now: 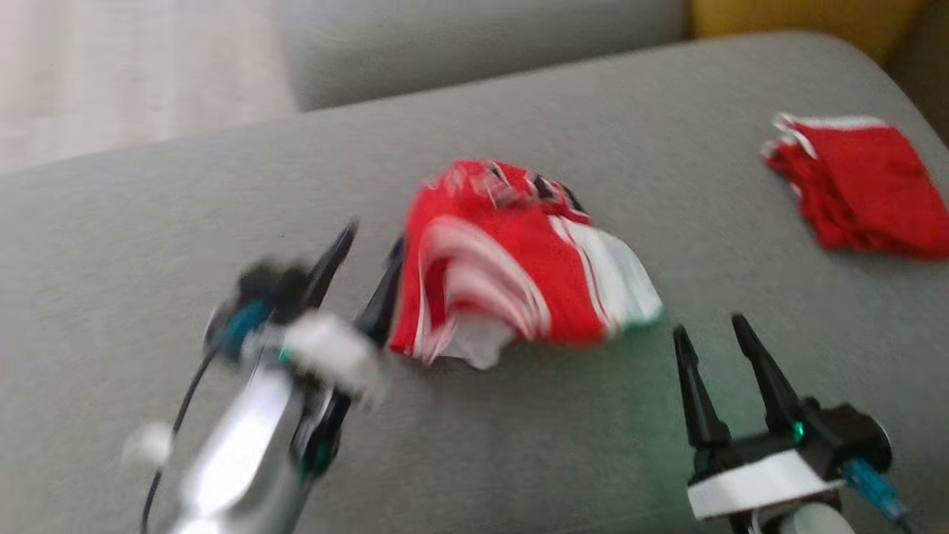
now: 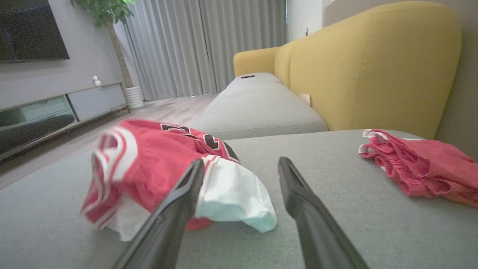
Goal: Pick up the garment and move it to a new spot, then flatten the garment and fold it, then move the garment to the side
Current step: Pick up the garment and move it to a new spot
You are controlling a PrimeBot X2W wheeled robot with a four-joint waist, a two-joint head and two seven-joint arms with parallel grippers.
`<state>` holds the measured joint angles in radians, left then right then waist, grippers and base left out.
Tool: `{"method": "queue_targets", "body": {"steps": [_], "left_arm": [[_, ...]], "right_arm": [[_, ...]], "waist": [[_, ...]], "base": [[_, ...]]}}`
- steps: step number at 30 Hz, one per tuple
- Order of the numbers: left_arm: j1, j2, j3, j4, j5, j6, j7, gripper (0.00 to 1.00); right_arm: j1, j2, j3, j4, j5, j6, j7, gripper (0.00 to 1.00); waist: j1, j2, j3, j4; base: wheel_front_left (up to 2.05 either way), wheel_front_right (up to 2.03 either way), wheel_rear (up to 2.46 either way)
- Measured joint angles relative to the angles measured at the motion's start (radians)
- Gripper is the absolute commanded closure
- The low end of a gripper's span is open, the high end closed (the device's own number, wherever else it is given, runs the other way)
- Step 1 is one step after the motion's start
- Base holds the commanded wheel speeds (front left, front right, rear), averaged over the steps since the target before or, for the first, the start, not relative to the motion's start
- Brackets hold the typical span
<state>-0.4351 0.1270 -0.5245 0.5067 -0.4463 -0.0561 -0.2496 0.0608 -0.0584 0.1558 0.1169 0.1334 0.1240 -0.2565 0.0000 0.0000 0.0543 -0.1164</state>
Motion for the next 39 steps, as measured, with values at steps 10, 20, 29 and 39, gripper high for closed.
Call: {"method": "queue_targets", "body": {"steps": [10, 20, 29, 39], "left_arm": [[0.380, 0.020, 0.247, -0.264, 0.100, -0.011, 0.000, 0.00], [0.671, -0.055, 0.457, -0.490, 0.248, -0.025, 0.000, 0.00], [0.786, -0.068, 0.493, -0.531, 0.334, -0.030, 0.000, 0.00], [0.787, -0.068, 0.477, -0.544, 0.360, -0.022, 0.000, 0.00]], "right_arm": [[0.069, 0.010, -0.066, -0.023, 0.000, 0.000, 0.000, 0.00], [0.157, 0.013, -0.106, -0.046, 0.010, 0.000, 0.000, 0.00], [0.240, 0.015, -0.092, -0.049, 0.026, 0.000, 0.000, 0.00], [0.256, 0.016, -0.091, -0.041, 0.034, 0.000, 0.000, 0.00]], "waist": [[0.0000, 0.0000, -0.108, 0.163], [0.0000, 0.0000, -0.205, 0.214], [0.0000, 0.0000, -0.263, 0.202], [0.0000, 0.0000, -0.280, 0.205]], "base": [[0.00, 0.00, 0.00], [0.00, 0.00, 0.00], [0.00, 0.00, 0.00], [0.00, 0.00, 0.00]]}}
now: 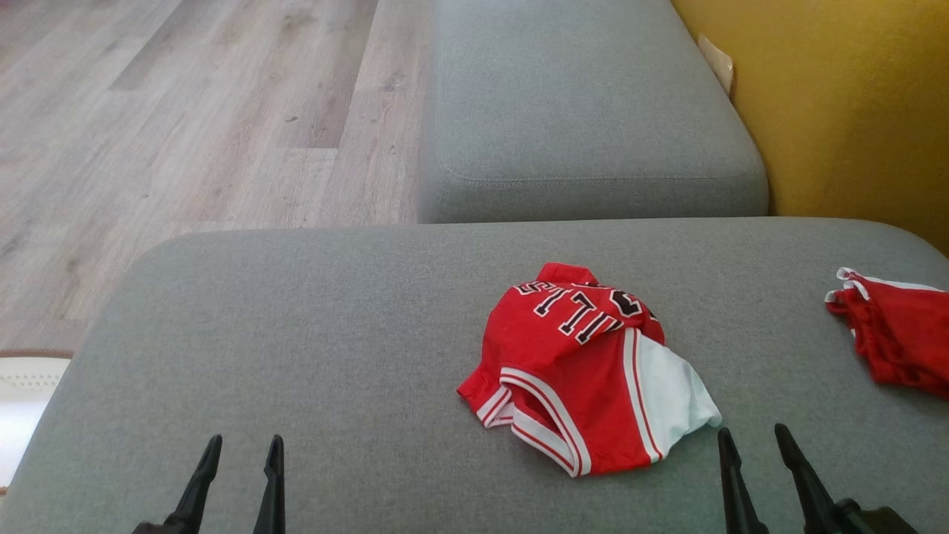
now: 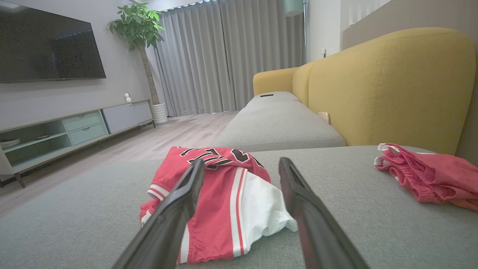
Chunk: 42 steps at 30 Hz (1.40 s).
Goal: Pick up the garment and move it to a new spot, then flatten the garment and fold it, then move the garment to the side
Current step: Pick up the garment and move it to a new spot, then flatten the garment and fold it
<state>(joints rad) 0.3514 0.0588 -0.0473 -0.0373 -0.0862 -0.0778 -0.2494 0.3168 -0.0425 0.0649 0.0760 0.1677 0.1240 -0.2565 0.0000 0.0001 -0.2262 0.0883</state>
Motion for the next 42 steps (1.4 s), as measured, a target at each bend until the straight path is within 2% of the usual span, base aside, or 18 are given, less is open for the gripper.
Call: {"method": "queue_targets", "body": {"steps": [42], "left_arm": [[0.008, 0.000, -0.046, 0.020, 0.014, 0.014, 0.000, 0.00]], "right_arm": [[0.005, 0.001, -0.003, 0.007, 0.008, 0.000, 0.000, 0.00]], "waist": [[0.0000, 0.0000, 0.011, 0.002]], "base": [[0.00, 0.00, 0.00]]}}
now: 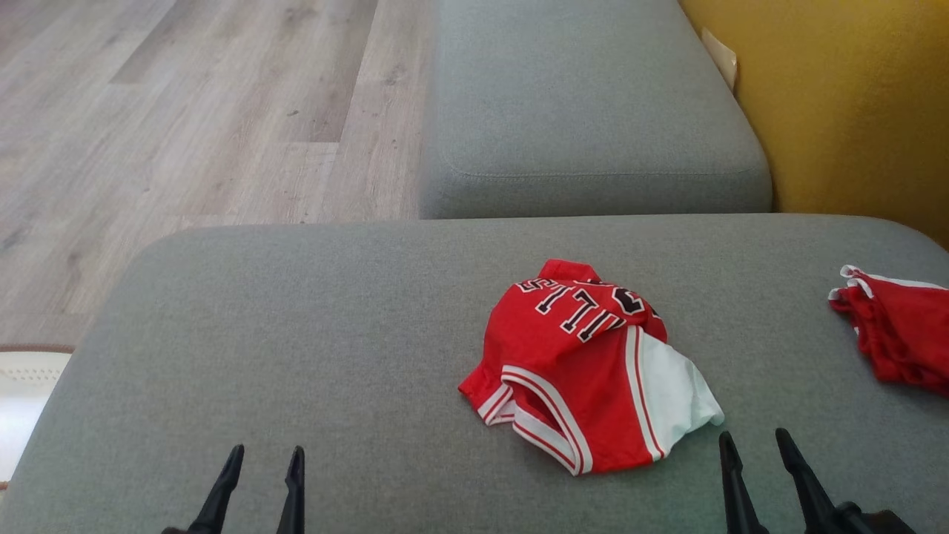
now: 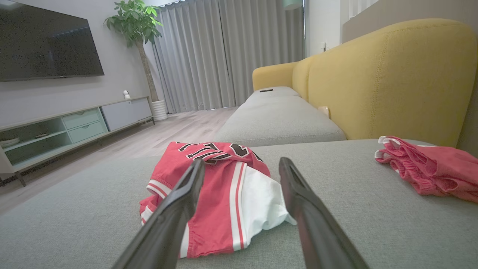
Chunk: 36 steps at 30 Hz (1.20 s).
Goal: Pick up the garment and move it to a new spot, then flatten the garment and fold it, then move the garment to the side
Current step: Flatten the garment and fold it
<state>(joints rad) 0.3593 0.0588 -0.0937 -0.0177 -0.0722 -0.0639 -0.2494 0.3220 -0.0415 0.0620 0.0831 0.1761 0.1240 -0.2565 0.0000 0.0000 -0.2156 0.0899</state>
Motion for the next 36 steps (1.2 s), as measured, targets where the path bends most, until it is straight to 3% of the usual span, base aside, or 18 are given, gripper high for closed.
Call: {"method": "queue_targets", "body": {"steps": [6, 11, 18, 19, 27, 32, 36], "left_arm": [[-0.003, 0.000, -0.033, 0.007, -0.016, 0.001, 0.000, 0.00], [-0.045, 0.001, -0.119, 0.027, -0.015, -0.026, 0.000, 0.00], [-0.227, 0.001, -0.371, 0.161, 0.001, -0.060, 0.000, 0.00], [-0.227, 0.001, -0.371, 0.161, 0.001, -0.060, 0.000, 0.00], [-0.499, -0.003, -0.696, 0.377, -0.012, -0.068, 0.000, 0.00], [-0.600, -0.006, -0.741, 0.552, -0.049, -0.067, 0.000, 0.00], [-0.658, -0.005, -0.733, 0.666, -0.090, -0.029, 0.000, 0.00]], "right_arm": [[0.000, 0.000, -0.004, -0.002, 0.003, 0.000, 0.000, 0.00], [-0.008, 0.000, -0.011, -0.013, 0.004, 0.000, 0.000, 0.00], [-0.066, 0.000, -0.025, -0.041, 0.002, 0.000, 0.000, 0.00], [-0.066, 0.000, -0.025, -0.041, 0.002, 0.000, 0.000, 0.00], [-0.119, 0.000, 0.001, -0.043, -0.021, 0.000, 0.000, 0.00], [-0.141, 0.000, 0.009, -0.048, -0.031, 0.000, 0.000, 0.00], [-0.166, 0.000, 0.013, -0.058, -0.037, 0.000, 0.000, 0.00]], "waist": [[0.0000, 0.0000, 0.018, -0.005], [0.0000, 0.0000, 0.054, -0.018], [0.0001, 0.0000, 0.127, -0.061], [0.0001, 0.0000, 0.127, -0.061], [0.0000, 0.0000, 0.198, -0.161], [0.0001, 0.0000, 0.239, -0.231], [0.0001, 0.0000, 0.275, -0.279]], "base": [[0.00, 0.00, 0.00], [0.00, 0.00, 0.00], [0.00, 0.00, 0.00], [0.00, 0.00, 0.00], [0.00, 0.00, 0.00], [0.00, 0.00, 0.00], [0.00, 0.00, 0.00]]}}
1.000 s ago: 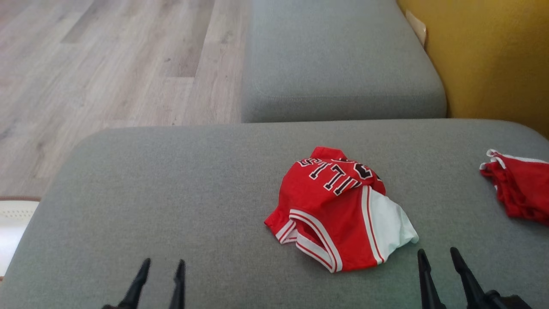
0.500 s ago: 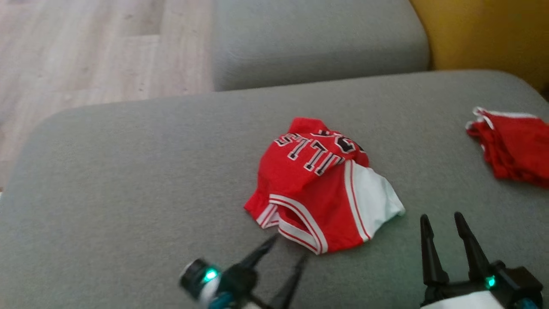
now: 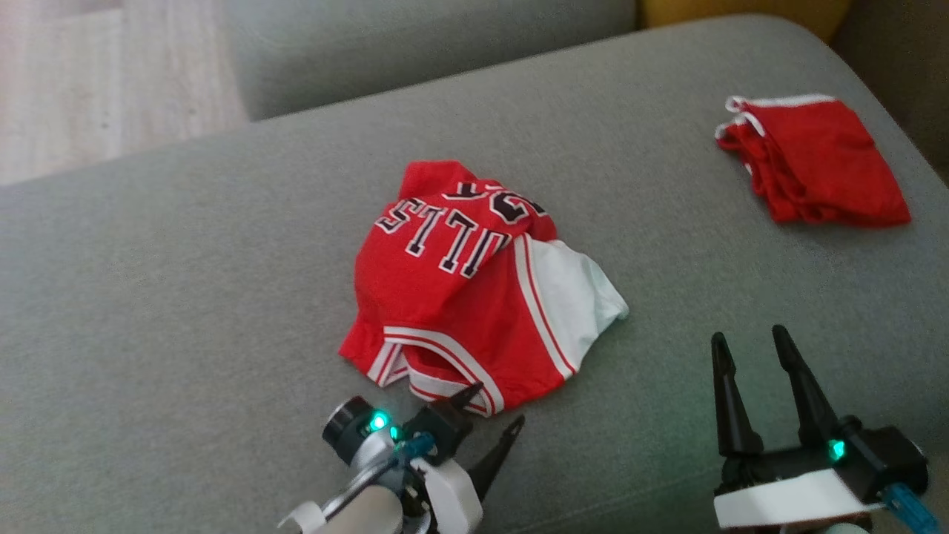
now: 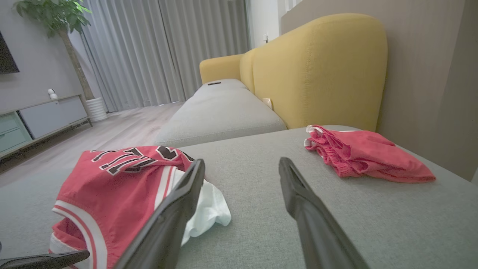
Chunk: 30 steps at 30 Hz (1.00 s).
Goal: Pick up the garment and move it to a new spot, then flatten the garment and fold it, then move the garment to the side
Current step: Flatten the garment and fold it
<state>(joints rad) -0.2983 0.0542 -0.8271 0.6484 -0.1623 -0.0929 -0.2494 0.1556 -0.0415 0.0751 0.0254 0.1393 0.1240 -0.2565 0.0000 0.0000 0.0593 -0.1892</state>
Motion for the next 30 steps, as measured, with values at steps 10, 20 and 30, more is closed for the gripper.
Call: {"method": "queue_targets", "body": {"steps": [10, 20, 30], "left_arm": [[-0.105, -0.005, -0.010, 0.153, -0.007, 0.014, -0.005, 0.58], [-0.158, -0.005, -0.007, -0.096, -0.099, -0.019, -0.006, 1.00], [-0.641, -0.001, 0.019, -0.118, -0.236, -0.032, 0.010, 1.00]], "right_arm": [[-0.050, 0.000, 0.022, -0.019, 0.011, 0.000, 0.000, 0.00], [-0.050, 0.000, 0.030, -0.028, 0.031, 0.000, 0.000, 0.00], [-0.038, -0.001, 0.075, -0.027, 0.037, 0.000, 0.000, 0.00]], "waist": [[0.0000, 0.0000, 0.074, -0.067], [0.0000, 0.0000, 0.024, -0.079], [0.0000, 0.0000, -0.069, -0.135]], "base": [[0.00, 0.00, 0.00], [0.00, 0.00, 0.00], [0.00, 0.00, 0.00]]}}
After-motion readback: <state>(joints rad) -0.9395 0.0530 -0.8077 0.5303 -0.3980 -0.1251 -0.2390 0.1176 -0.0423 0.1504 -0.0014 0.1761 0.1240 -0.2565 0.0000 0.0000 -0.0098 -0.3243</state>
